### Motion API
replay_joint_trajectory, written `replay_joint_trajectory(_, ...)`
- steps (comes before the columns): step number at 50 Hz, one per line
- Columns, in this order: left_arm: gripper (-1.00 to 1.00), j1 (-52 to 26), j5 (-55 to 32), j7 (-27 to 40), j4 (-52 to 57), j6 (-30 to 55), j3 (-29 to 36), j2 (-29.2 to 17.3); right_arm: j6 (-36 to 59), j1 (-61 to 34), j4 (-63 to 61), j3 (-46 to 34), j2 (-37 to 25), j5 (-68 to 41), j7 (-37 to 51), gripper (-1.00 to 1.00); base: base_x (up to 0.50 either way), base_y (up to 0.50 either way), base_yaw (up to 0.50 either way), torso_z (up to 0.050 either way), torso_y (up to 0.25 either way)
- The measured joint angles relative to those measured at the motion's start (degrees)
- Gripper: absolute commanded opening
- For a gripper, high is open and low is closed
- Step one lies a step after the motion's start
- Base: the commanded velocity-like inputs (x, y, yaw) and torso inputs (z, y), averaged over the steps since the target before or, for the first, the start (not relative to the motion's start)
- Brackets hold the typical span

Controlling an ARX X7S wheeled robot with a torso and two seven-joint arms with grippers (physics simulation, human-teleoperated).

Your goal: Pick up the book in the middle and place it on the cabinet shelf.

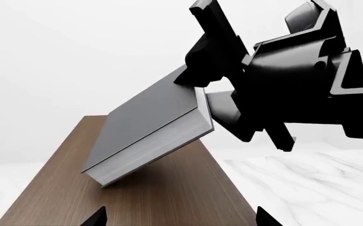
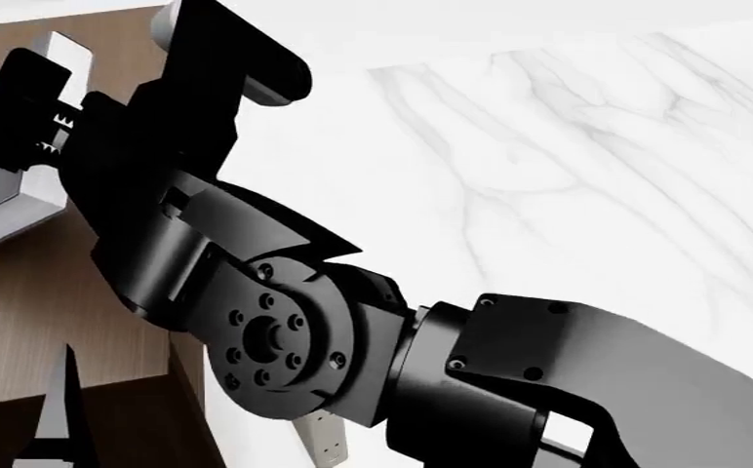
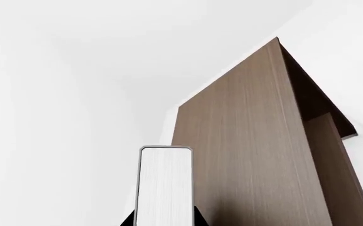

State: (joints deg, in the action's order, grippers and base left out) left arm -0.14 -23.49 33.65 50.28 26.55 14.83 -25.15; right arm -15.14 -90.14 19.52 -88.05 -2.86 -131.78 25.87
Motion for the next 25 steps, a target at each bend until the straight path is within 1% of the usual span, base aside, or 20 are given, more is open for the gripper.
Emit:
replay_joint_trajectory(5, 1.0, 0.0, -0.1, 0.1, 0.0, -0.1, 0.1, -0.1, 0.1, 0.3, 0.3, 0.1, 0.1, 0.5, -0.4, -1.0, 0.0, 0.0, 0.0, 0.0, 0.0)
replay_joint_trajectory(6, 1.0, 0.0, -0.1, 0.1, 0.0, -0.1, 0.1, -0.1, 0.0, 0.3, 0.3, 0.1, 0.1, 0.6, -0.6, 1.0, 0.0, 0.0, 0.0, 0.0, 0.0)
replay_joint_trajectory(25, 1.0, -0.1, -0.4, 0.7, 0.1, -0.1, 0.3, -0.4, 0.0, 1.0, 1.0, -0.4, -0.1, 0.7, -1.2, 1.0, 0.0, 0.0, 0.0, 0.0, 0.0)
